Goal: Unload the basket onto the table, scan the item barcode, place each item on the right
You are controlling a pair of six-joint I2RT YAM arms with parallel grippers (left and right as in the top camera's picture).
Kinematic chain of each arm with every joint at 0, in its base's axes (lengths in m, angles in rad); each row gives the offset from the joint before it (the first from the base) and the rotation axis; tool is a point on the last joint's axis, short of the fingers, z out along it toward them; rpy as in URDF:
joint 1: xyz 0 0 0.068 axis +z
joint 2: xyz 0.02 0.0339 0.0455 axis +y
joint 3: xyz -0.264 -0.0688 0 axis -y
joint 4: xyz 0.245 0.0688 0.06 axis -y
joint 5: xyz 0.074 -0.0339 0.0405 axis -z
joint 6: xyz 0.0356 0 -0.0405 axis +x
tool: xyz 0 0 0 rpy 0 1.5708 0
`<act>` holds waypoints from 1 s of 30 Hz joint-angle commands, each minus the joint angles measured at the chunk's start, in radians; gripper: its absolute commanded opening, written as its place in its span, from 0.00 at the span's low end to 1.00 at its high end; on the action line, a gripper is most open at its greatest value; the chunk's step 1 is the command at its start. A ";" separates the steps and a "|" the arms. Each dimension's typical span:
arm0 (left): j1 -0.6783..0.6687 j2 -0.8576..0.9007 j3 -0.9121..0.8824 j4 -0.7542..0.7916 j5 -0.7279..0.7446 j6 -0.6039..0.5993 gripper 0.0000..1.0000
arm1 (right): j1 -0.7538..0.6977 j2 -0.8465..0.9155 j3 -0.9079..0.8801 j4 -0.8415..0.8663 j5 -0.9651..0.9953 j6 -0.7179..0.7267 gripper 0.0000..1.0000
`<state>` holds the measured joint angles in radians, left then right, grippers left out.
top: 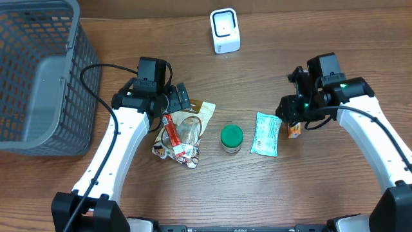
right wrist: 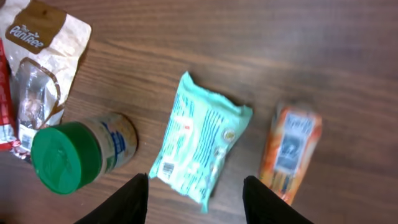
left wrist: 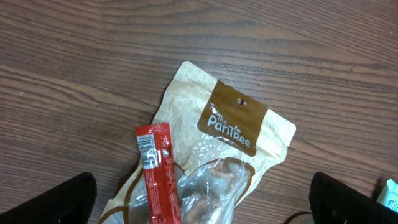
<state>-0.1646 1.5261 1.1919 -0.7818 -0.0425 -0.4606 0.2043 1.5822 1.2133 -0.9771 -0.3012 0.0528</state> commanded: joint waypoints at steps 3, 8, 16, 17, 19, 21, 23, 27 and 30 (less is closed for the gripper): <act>0.002 -0.010 0.017 0.000 -0.013 0.023 1.00 | 0.076 -0.003 -0.076 0.017 0.009 0.109 0.50; 0.002 -0.010 0.017 0.000 -0.013 0.023 1.00 | 0.195 -0.002 -0.175 0.108 0.157 0.188 0.51; 0.002 -0.010 0.017 0.000 -0.013 0.023 1.00 | 0.272 -0.002 -0.229 0.185 0.342 0.263 0.54; 0.002 -0.010 0.017 0.000 -0.013 0.023 1.00 | 0.267 -0.002 -0.229 0.195 0.342 0.266 0.54; 0.002 -0.010 0.017 0.000 -0.013 0.023 1.00 | 0.250 -0.002 -0.229 0.205 0.341 0.267 0.52; 0.002 -0.010 0.017 0.000 -0.013 0.023 1.00 | 0.229 -0.002 -0.229 0.204 0.328 0.266 0.49; 0.002 -0.010 0.017 0.000 -0.013 0.023 1.00 | 0.214 -0.002 -0.235 0.204 0.298 0.266 0.44; 0.002 -0.010 0.017 0.000 -0.013 0.023 1.00 | 0.211 -0.001 -0.261 0.218 0.288 0.266 0.42; 0.002 -0.010 0.017 0.000 -0.013 0.023 1.00 | 0.212 -0.001 -0.287 0.264 0.289 0.266 0.42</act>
<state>-0.1646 1.5261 1.1919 -0.7818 -0.0425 -0.4606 0.4156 1.5822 0.9478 -0.7368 -0.0040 0.3138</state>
